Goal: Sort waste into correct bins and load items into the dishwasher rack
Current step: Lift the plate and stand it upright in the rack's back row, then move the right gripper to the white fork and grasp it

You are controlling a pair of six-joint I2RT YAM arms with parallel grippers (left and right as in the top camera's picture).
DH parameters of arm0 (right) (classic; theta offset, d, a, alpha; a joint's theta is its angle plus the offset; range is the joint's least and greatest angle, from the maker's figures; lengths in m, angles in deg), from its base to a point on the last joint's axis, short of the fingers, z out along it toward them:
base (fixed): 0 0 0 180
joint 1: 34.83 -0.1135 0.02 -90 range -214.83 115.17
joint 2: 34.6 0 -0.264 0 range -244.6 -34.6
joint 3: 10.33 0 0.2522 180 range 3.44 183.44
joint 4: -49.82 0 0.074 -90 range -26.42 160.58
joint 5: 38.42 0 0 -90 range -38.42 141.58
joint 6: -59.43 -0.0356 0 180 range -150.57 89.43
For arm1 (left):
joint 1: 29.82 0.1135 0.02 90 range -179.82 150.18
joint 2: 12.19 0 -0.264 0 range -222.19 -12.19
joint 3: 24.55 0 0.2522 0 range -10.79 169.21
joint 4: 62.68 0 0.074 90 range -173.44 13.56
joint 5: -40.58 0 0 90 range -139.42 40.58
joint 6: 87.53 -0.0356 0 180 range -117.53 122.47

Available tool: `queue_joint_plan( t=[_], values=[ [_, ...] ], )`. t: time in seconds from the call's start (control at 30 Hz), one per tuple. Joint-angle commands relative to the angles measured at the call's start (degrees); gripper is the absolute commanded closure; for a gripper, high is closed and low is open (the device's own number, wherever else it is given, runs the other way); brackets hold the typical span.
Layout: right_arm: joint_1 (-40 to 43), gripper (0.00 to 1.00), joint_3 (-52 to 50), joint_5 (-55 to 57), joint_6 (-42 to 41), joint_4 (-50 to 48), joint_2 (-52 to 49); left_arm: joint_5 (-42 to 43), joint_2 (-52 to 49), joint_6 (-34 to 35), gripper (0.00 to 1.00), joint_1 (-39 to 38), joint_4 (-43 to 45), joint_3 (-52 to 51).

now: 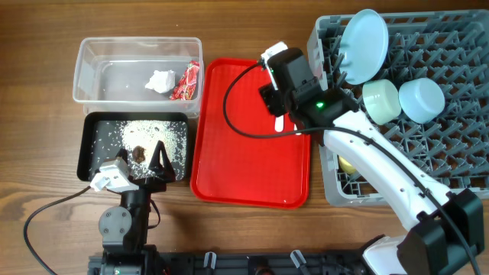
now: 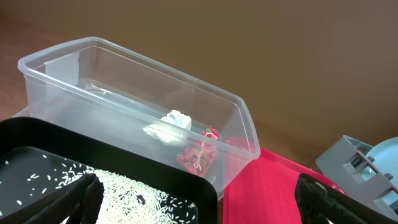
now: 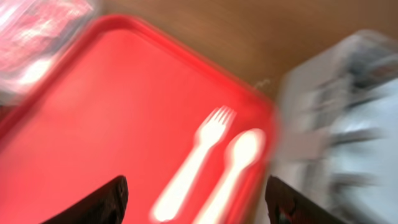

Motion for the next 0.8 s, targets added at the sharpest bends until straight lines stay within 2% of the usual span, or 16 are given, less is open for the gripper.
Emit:
queue_joint_plan(
  t=[0.0, 0.1, 0.27, 0.37, 0.5, 0.77],
  values=[
    [0.3, 0.28, 1.1, -12.3, -18.7, 0.9, -4.6, 0.5, 0.5, 0.1, 0.00, 0.4, 0.0, -0.3],
    [0.7, 0.28, 1.1, -7.8, -23.4, 0.4, -9.4, 0.5, 0.5, 0.1, 0.00, 0.4, 0.0, -0.3],
    [5.3, 0.32, 1.2, -10.4, -30.6, -5.4, -19.8, 0.5, 0.5, 0.1, 0.00, 0.4, 0.0, -0.3],
    [8.7, 0.35, 1.2, -10.9, -29.6, -6.9, -22.7, 0.5, 0.5, 0.1, 0.00, 0.4, 0.0, -0.3],
    [10.0, 0.49, 1.2, -10.8, -25.0, -7.1, -23.1, 0.5, 0.5, 0.1, 0.00, 0.4, 0.0, -0.3],
    [8.6, 0.50, 1.2, -8.9, -24.1, -6.3, -24.8, 0.5, 0.5, 0.1, 0.00, 0.4, 0.0, -0.3]
  ],
)
